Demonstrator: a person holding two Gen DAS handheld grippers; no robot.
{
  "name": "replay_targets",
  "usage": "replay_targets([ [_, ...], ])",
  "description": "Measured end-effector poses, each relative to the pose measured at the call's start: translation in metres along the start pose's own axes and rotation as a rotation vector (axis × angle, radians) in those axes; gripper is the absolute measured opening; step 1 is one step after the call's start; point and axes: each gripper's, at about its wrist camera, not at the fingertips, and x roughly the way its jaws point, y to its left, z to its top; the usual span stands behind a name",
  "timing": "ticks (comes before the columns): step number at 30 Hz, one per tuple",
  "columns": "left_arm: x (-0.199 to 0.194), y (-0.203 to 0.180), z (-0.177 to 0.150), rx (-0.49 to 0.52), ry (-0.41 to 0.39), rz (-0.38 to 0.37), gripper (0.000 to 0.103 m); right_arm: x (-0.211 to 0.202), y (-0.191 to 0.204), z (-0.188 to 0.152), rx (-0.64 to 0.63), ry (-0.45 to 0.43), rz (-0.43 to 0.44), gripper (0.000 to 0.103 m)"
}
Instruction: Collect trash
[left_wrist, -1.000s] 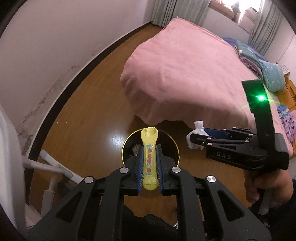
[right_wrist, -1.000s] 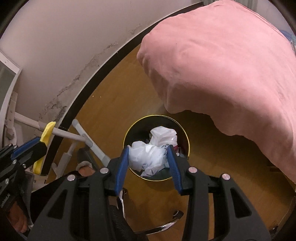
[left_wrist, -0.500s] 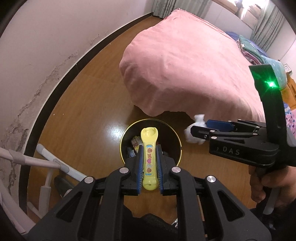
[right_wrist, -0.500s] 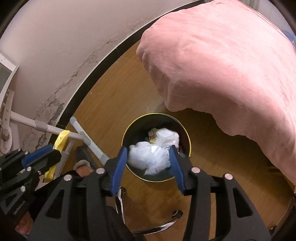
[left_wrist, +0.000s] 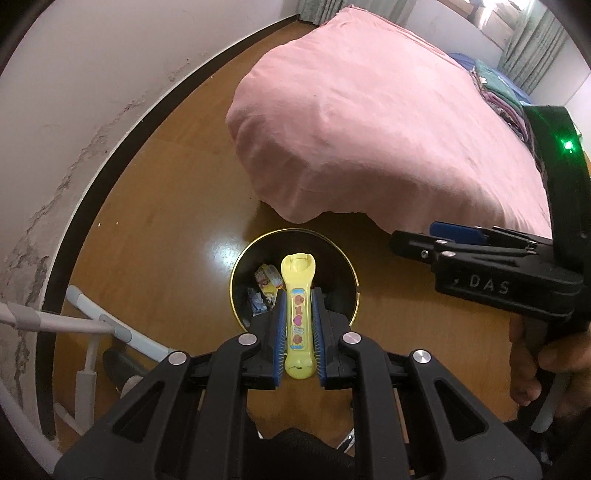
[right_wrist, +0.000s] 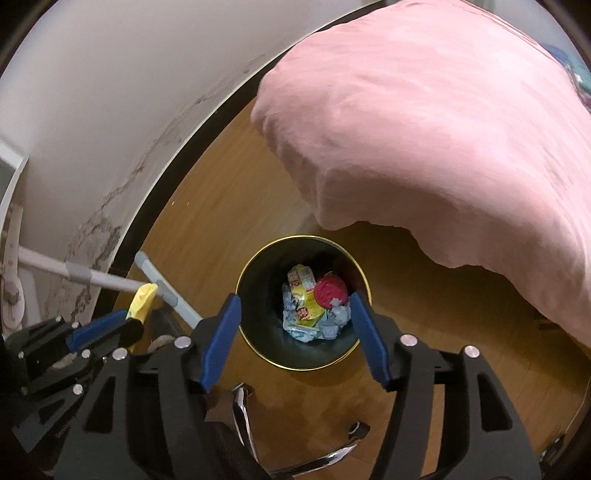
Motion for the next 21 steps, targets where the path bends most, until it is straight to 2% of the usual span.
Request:
replay_targets([
  [6, 0.003, -0.007, 0.011, -0.005, -0.019, -0.032, 0.015, -0.009, -0.018, 0.003, 0.082, -0.037, -0.001, 0.064],
  [8, 0.001, -0.01, 0.013, -0.004, -0.026, -0.03, 0.023, -0.012, -0.021, 0.004, 0.095, -0.049, -0.007, 0.064],
  [10, -0.004, -0.012, 0.012, -0.003, -0.04, -0.033, 0.045, -0.014, -0.022, 0.005, 0.102, -0.059, -0.01, 0.07],
  [11, -0.01, -0.013, 0.011, 0.002, -0.051, -0.029, 0.05, -0.016, -0.021, 0.005, 0.1, -0.069, -0.014, 0.074],
  [13, -0.025, -0.017, 0.008, 0.026, -0.083, -0.011, 0.061, -0.02, -0.017, 0.005, 0.088, -0.085, -0.02, 0.076],
  [15, -0.042, -0.019, 0.004, 0.047, -0.109, 0.006, 0.07, -0.025, -0.009, 0.007, 0.064, -0.099, -0.029, 0.082],
  [17, -0.07, -0.02, -0.001, 0.069, -0.159, 0.033, 0.077, -0.036, 0.001, 0.008, 0.04, -0.133, -0.03, 0.084],
  [19, -0.109, -0.017, -0.008, 0.064, -0.238, 0.07, 0.089, -0.05, 0.014, 0.012, 0.016, -0.17, -0.031, 0.086],
  [21, -0.142, -0.01, -0.016, 0.037, -0.303, 0.092, 0.092, -0.075, 0.035, 0.017, -0.011, -0.232, -0.004, 0.092],
])
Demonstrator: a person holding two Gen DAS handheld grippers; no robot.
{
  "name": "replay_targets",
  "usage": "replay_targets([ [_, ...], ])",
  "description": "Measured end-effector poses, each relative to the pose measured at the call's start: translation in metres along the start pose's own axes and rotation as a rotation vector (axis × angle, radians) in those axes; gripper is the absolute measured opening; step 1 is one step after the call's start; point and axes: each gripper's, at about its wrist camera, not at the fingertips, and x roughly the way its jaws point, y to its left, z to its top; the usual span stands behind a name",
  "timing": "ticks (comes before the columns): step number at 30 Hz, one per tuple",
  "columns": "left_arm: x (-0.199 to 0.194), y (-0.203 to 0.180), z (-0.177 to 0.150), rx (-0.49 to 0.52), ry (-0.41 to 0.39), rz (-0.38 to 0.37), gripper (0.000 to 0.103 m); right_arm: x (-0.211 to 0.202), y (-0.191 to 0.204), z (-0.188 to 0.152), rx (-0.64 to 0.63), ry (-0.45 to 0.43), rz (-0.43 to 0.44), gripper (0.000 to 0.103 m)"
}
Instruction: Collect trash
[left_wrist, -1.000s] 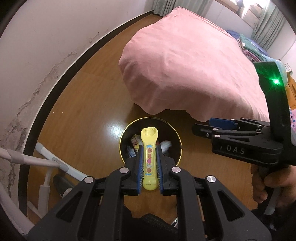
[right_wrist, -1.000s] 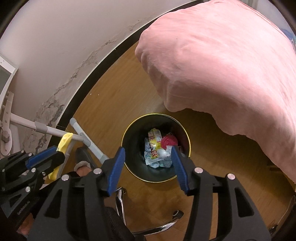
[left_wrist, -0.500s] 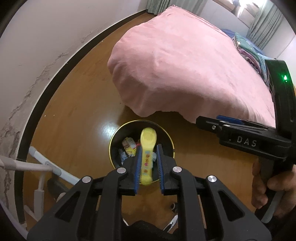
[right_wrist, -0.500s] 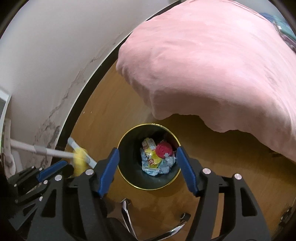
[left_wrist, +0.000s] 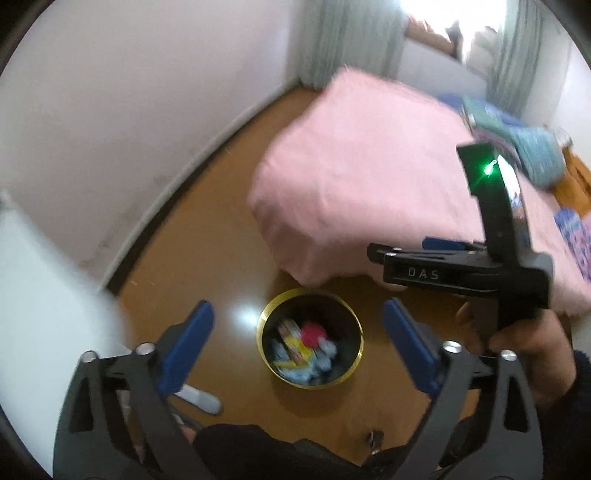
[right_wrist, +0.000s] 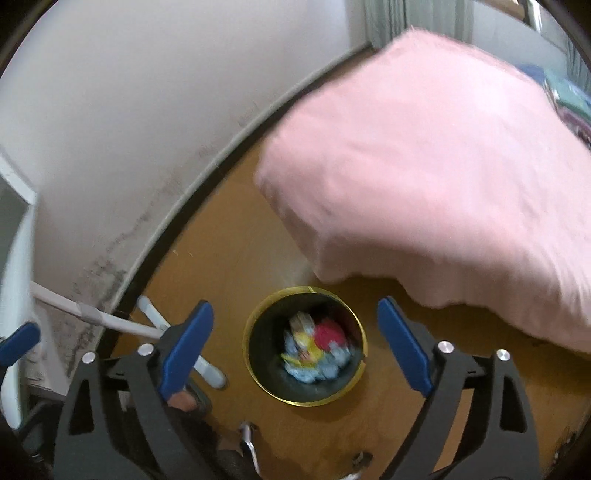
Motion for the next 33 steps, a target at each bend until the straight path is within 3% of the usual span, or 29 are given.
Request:
replay_targets([
  [3, -0.06, 0.029, -0.006, -0.063, -0.086, 0.059, 0.096, -0.028, 0.042, 0.011, -0.068, -0.072, 0.054, 0.096],
  [8, -0.148, 0.11, -0.045, -0.23, -0.157, 0.248, 0.096, -0.066, 0.17, 0.013, -0.319, -0.139, 0.225, 0.096],
  [15, -0.252, 0.215, -0.149, -0.485, -0.18, 0.595, 0.096, -0.091, 0.338, -0.036, -0.61, -0.105, 0.477, 0.096],
  [16, -0.27, 0.23, -0.171, -0.532, -0.177, 0.675, 0.096, -0.095, 0.354, -0.044, -0.647, -0.105, 0.495, 0.096],
  [19, -0.306, 0.254, -0.217, -0.648, -0.17, 0.788, 0.096, -0.108, 0.4, -0.068, -0.747, -0.109, 0.554, 0.096],
  [26, -0.347, 0.262, -0.281, -0.8, -0.208, 0.879, 0.096, -0.13, 0.445, -0.101, -0.842, -0.153, 0.649, 0.096],
  [33, -0.357, 0.267, -0.296, -0.815, -0.214, 0.901, 0.096, -0.137, 0.45, -0.111, -0.853, -0.155, 0.641, 0.096],
])
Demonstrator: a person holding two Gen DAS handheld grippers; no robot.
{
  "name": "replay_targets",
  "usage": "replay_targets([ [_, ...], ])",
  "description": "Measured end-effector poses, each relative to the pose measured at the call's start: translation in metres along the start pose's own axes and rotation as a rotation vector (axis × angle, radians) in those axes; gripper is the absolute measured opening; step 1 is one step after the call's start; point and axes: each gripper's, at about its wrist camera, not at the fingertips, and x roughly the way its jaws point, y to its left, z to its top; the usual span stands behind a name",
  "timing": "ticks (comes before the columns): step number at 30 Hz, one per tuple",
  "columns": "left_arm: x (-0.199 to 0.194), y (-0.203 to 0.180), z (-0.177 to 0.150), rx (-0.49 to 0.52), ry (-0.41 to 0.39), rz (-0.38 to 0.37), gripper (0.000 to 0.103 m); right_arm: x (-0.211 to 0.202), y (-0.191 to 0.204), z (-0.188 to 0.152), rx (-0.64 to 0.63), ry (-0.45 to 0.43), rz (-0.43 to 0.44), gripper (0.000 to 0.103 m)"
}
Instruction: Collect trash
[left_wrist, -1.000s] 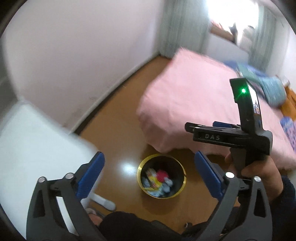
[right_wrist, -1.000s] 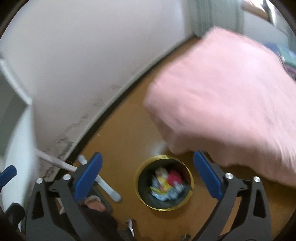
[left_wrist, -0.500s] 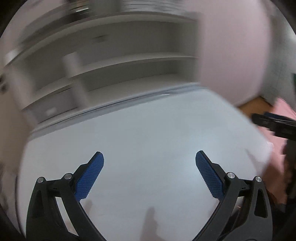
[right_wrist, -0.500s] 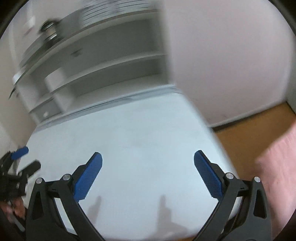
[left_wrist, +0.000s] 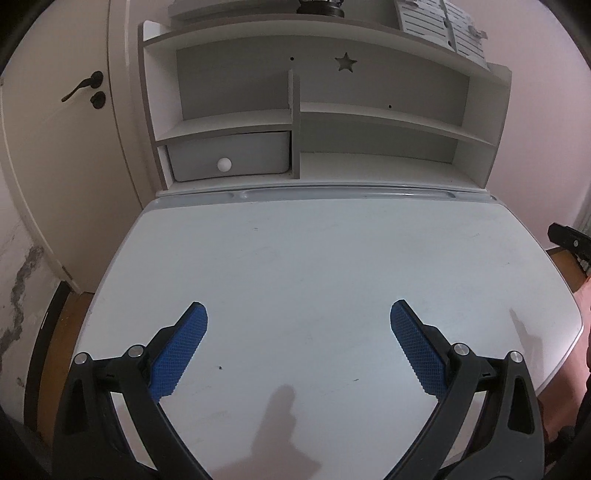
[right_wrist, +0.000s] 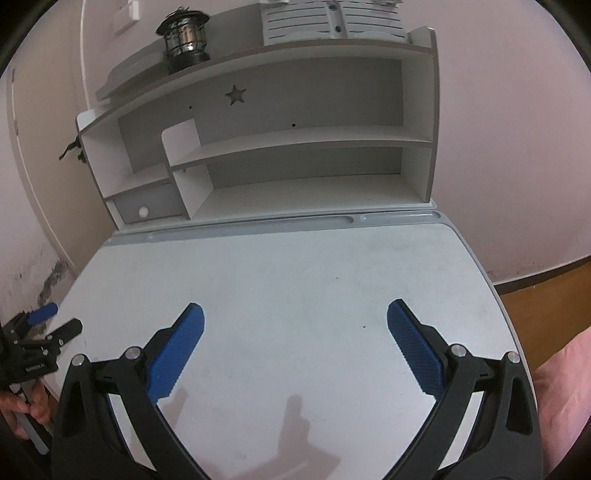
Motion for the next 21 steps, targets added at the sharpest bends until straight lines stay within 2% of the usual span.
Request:
replay_targets([
  [5, -0.011, 0.003, -0.003, -0.031, -0.016, -0.01, 0.096, -0.002, 0.008, -0.006, -0.02, 0.017, 0.014, 0.096],
  [21, -0.015, -0.02, -0.005, 0.004, -0.025, -0.025, 0.096, -0.008, 0.02, -0.02, -0.089, 0.025, 0.021, 0.096],
])
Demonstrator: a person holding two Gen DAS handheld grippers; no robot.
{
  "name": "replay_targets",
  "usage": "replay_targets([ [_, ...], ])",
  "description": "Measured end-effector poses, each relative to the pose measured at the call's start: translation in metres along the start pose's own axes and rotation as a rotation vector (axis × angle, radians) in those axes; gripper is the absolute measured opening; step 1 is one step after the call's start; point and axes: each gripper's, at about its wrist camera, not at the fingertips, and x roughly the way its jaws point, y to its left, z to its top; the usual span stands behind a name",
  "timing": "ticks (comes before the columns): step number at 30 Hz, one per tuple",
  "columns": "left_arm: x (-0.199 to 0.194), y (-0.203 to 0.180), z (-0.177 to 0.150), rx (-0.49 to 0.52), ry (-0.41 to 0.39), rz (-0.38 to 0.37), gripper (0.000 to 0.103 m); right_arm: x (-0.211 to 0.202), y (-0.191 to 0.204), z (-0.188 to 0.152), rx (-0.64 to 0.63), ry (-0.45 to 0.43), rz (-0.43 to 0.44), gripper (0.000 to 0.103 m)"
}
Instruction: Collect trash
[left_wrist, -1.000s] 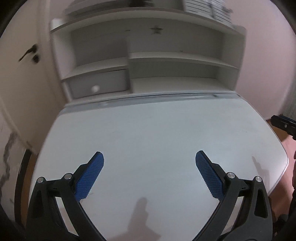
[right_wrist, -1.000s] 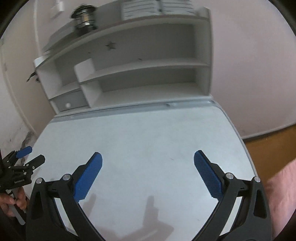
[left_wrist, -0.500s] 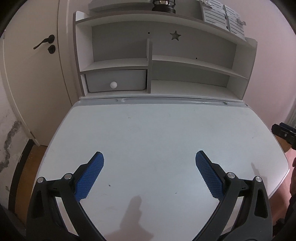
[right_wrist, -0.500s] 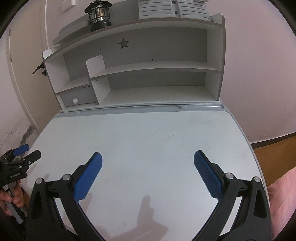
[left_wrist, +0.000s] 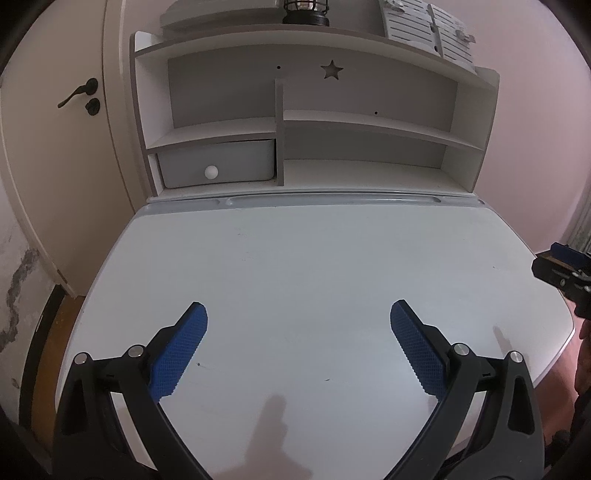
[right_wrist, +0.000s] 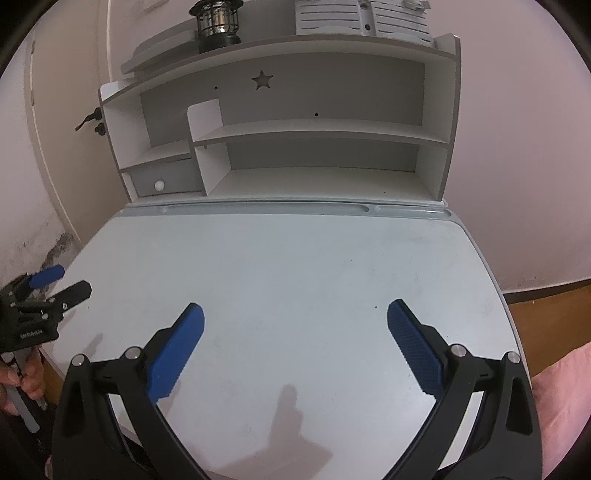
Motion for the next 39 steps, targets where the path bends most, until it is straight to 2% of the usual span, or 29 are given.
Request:
replay_targets([
  [39, 0.011, -0.004, -0.002, 0.013, 0.035, -0.003, 0.096, -0.007, -0.005, 0.002, 0.008, -0.006, -0.013, 0.096],
])
